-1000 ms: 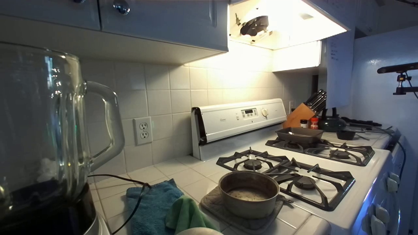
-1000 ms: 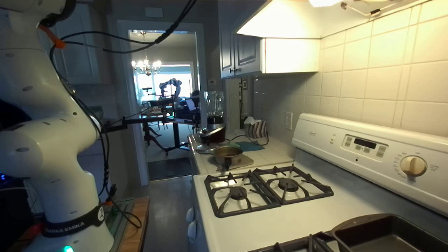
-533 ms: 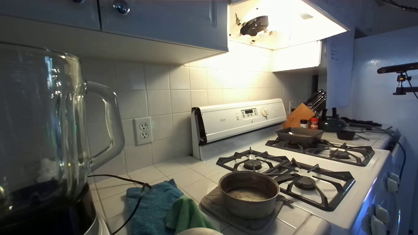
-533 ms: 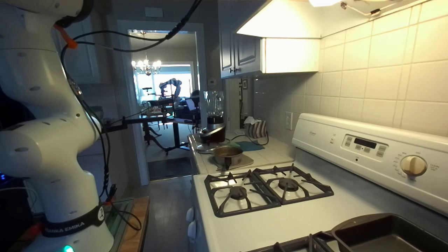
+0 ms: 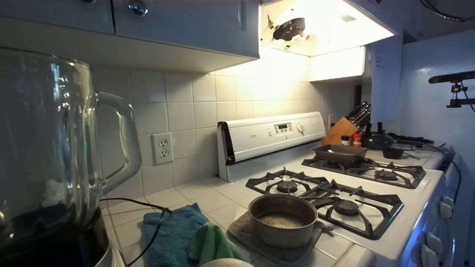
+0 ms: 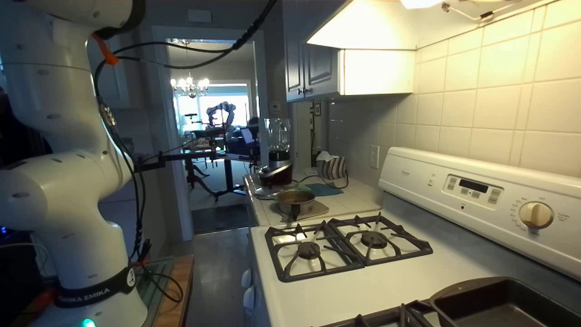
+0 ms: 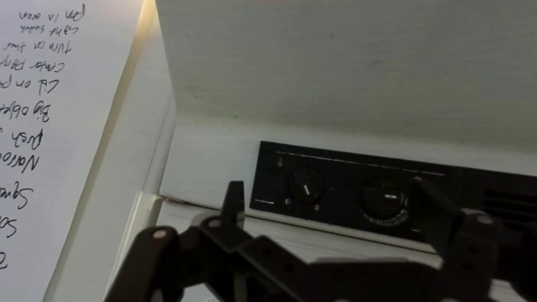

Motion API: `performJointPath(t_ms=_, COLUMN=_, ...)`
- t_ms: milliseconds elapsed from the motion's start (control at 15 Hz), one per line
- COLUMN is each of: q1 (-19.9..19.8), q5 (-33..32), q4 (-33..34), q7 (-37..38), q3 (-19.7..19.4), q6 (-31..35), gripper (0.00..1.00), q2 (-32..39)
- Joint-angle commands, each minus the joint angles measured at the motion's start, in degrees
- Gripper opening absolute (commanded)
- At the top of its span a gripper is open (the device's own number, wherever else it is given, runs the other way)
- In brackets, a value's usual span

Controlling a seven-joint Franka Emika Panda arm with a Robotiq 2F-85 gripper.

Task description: Turn off the light

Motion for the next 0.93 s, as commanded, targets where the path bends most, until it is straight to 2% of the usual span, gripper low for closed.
performJointPath(t_ms=0, q1=-2.98, q5=5.14, q4=7.26, q7=-2.93, q3=0.77, q6=-3.97, gripper=1.0, q2=4.57)
performJointPath(t_ms=333, q1=-5.5, q5=6.3, q4=12.4, q7=-3.42, q3=1.95, q6=-6.42, gripper=1.0, q2=8.03)
performJointPath(t_ms=400, q1=-4.42, q5=6.24, q4=12.54, q7=-3.46, q3=0.63, q6=-6.11, gripper=1.0, q2=8.3)
performJointPath(t_ms=867, q1=-5.95, q5=6.96, q4=16.76, q7=-3.49, q3=0.66, q6=-7.35, gripper=1.0, q2=11.47)
